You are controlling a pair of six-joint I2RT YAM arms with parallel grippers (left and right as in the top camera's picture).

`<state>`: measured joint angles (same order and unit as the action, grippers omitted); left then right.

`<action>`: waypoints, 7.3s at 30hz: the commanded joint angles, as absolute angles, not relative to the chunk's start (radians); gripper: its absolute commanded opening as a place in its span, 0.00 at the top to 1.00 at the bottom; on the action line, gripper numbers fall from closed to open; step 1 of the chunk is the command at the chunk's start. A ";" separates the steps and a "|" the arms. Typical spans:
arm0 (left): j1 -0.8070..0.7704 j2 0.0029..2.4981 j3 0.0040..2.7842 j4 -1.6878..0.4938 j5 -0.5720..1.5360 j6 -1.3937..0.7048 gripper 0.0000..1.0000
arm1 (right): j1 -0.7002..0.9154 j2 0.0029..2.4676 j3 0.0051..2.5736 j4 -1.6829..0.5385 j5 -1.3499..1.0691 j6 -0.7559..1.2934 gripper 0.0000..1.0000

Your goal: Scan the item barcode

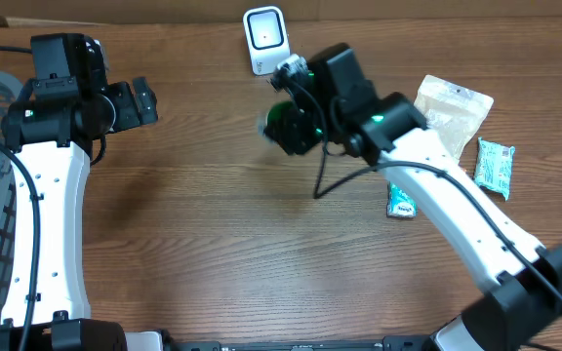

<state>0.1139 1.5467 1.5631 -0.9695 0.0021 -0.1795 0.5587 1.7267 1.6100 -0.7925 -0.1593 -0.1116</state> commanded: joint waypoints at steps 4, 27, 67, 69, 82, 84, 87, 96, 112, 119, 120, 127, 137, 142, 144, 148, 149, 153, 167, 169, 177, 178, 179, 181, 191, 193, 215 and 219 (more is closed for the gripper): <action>0.119 1.542 1.575 -0.969 -0.010 -0.163 0.00 | 0.561 1.825 1.630 -0.519 0.141 -0.407 0.44; 0.117 1.542 1.575 -0.968 -0.010 -0.163 0.01 | 0.490 2.268 1.630 0.641 0.228 -1.018 0.46; 0.117 1.542 1.575 -0.968 -0.010 -0.163 0.00 | 0.462 2.465 1.781 0.580 0.099 -1.395 0.46; 0.118 1.542 1.575 -0.968 -0.010 -0.163 0.00 | 0.458 2.465 1.781 0.578 0.098 -1.427 0.46; 0.117 1.542 1.575 -0.968 -0.010 -0.163 0.00 | 0.479 2.457 1.781 0.569 0.127 -1.439 0.46; 0.117 1.542 1.575 -0.968 -0.010 -0.163 0.00 | 0.489 2.440 1.781 0.559 0.142 -1.374 0.46; 0.118 1.542 1.575 -0.968 -0.010 -0.163 0.00 | 0.495 2.387 1.781 0.498 0.161 -1.276 0.46; 0.117 1.542 1.575 -0.968 -0.010 -0.163 0.01 | 0.537 2.113 1.781 0.170 0.278 -0.813 0.46; 0.118 1.542 1.575 -0.968 -0.010 -0.163 0.01 | 0.520 1.887 1.744 -1.062 -0.121 0.090 0.46; 0.118 1.542 1.575 -0.968 -0.010 -0.163 0.00 | 0.501 1.891 1.580 -1.161 -0.010 0.111 0.45; 0.117 1.542 1.575 -0.968 -0.010 -0.163 0.00 | 0.491 1.892 1.554 -1.156 0.027 0.131 0.43; 0.118 1.542 1.575 -0.968 -0.010 -0.163 0.00 | 0.363 1.893 1.427 -1.105 0.089 0.175 0.42; 0.118 1.542 1.575 -0.968 -0.010 -0.163 0.00 | 0.192 1.893 1.416 -1.094 0.006 0.213 0.00; 0.118 1.542 1.575 -0.968 -0.010 -0.163 0.00 | 0.193 1.858 1.520 -1.162 -0.048 0.205 0.00; 0.117 1.542 1.575 -0.968 -0.010 -0.163 0.00 | 0.203 1.817 1.586 -1.210 -0.049 0.206 0.00; 0.118 1.542 1.575 -0.968 -0.010 -0.163 0.00 | 0.255 1.651 1.730 -1.310 -0.067 0.212 0.00; 0.118 1.542 1.575 -0.968 -0.010 -0.163 0.00 | 0.266 1.615 1.751 -1.326 -0.085 0.214 0.00; 0.118 1.542 1.575 -0.968 -0.010 -0.163 0.00 | 0.302 1.453 1.798 -1.372 -0.204 0.213 0.00; 0.118 1.542 1.575 -0.968 -0.010 -0.163 0.00 | 0.313 1.177 1.797 -1.495 -0.145 0.193 0.00; 0.118 1.542 1.575 -0.968 -0.010 -0.163 0.00 | 0.313 1.179 1.795 -1.527 -0.131 0.191 0.00; 0.118 1.542 1.575 -0.968 -0.010 -0.163 0.00 | 0.305 1.097 1.544 -1.321 -0.157 0.149 0.00; 0.117 1.542 1.575 -0.968 -0.010 -0.163 0.00 | 0.305 1.056 1.481 -1.253 -0.173 0.149 0.00; 0.118 1.542 1.575 -0.968 -0.010 -0.163 0.00 | 0.305 1.022 1.429 -1.203 -0.181 0.149 0.00; 0.117 1.542 1.575 -0.968 -0.010 -0.163 0.00 | 0.297 0.931 1.295 -1.092 -0.207 0.149 0.00; 0.118 1.542 1.575 -0.968 -0.010 -0.163 0.01 | 0.219 0.437 0.658 -0.633 -0.219 0.149 0.00; 0.118 1.542 1.575 -0.969 -0.010 -0.163 0.00 | 0.215 0.358 0.559 -0.495 -0.229 0.158 0.00; 0.118 1.542 1.575 -0.968 -0.010 -0.163 0.00 | 0.110 0.003 0.008 -0.071 -0.158 0.159 0.00; 0.117 1.542 1.575 -0.968 -0.010 -0.163 0.00 | 0.104 0.003 0.008 -0.070 -0.159 0.160 0.00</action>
